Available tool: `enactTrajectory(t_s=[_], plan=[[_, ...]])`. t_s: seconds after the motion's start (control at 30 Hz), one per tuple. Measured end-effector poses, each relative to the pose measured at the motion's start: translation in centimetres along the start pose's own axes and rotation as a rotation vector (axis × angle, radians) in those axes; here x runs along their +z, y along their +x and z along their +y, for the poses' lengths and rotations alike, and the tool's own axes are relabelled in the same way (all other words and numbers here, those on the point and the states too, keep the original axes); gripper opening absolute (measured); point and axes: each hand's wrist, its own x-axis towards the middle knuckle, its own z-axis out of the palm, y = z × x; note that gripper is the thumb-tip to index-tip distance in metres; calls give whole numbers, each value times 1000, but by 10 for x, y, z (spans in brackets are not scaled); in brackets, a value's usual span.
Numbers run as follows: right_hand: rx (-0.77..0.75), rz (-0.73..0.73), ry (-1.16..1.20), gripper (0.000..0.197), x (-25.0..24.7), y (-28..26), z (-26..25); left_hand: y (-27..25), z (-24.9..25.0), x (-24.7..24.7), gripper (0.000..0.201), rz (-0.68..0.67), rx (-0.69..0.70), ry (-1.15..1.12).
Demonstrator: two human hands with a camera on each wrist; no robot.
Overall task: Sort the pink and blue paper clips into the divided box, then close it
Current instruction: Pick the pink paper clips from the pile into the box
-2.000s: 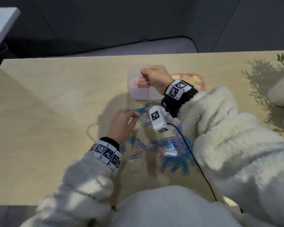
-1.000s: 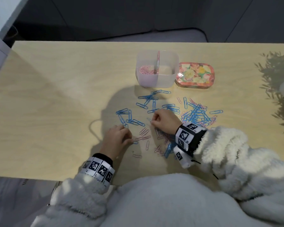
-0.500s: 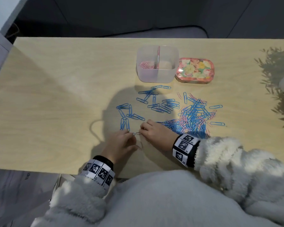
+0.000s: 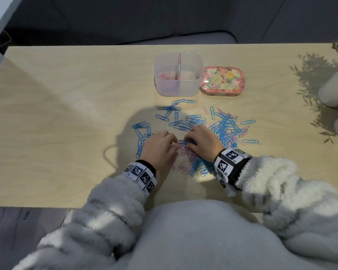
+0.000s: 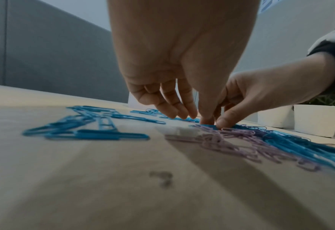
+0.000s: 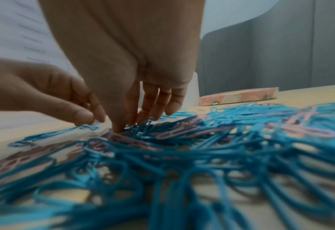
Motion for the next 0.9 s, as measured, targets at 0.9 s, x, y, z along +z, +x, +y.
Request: enactTrajectory(t_s=[0.9], plan=[[112,122,99,10,-4,-40,28,-20,-14,-1,30,-71,328,-59]])
